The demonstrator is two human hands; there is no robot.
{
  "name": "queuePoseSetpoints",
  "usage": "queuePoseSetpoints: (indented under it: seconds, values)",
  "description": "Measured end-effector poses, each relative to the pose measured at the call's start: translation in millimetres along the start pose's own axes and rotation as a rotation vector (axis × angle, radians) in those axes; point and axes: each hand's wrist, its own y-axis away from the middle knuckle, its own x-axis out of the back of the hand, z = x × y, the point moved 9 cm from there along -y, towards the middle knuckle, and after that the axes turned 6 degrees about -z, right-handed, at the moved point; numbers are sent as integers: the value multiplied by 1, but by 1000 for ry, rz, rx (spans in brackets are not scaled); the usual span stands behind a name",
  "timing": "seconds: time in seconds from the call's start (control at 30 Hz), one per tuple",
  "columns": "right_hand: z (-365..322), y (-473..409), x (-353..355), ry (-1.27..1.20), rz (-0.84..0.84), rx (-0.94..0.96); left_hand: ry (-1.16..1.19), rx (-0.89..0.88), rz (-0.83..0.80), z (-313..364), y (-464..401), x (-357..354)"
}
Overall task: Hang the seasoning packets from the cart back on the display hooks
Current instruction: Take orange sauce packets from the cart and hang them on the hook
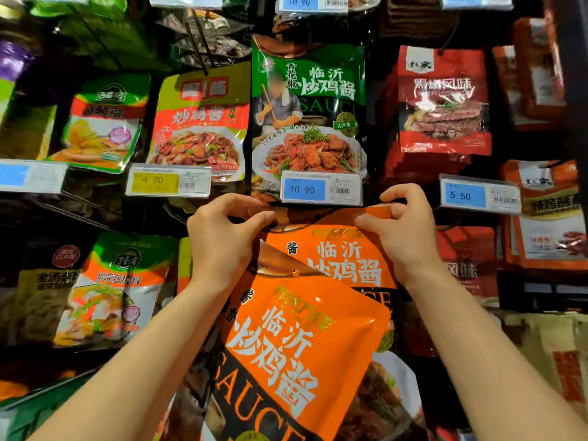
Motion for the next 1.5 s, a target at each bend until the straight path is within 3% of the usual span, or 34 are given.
queuePoseSetpoints:
  seconds: [0.33,0.43,0.63,0.73,0.83,0.9,1.03,1.27,1.4,1.5]
  values:
    - [34,-15,-16,-117,-42,-161,-79,46,-10,-25,0,-15]
    - [39,-17,-17,-25,-32,-136,-81,61,-21,-33,1,-17]
    - [23,0,-15,310,29,60,-134,80,-65,-35,10,-21]
    - [-9,38,-15,549,85,340,-117,32,-49,-28,22,-9]
    - [-11,92,-43,846,-97,612,-113,-24,-34,-20,36,5]
    - [7,116,-63,1017,-285,664,-96,-32,-46,-17,47,14]
    - [44,108,-75,1070,-551,347,-38,19,-95,-25,61,22]
    - [120,97,-104,1277,-691,145,19,119,-122,-42,83,30]
    - [190,102,-105,1273,-832,-91,31,162,-100,-52,85,37]
    - [199,105,-101,1145,-814,-143,31,184,-76,-57,83,39]
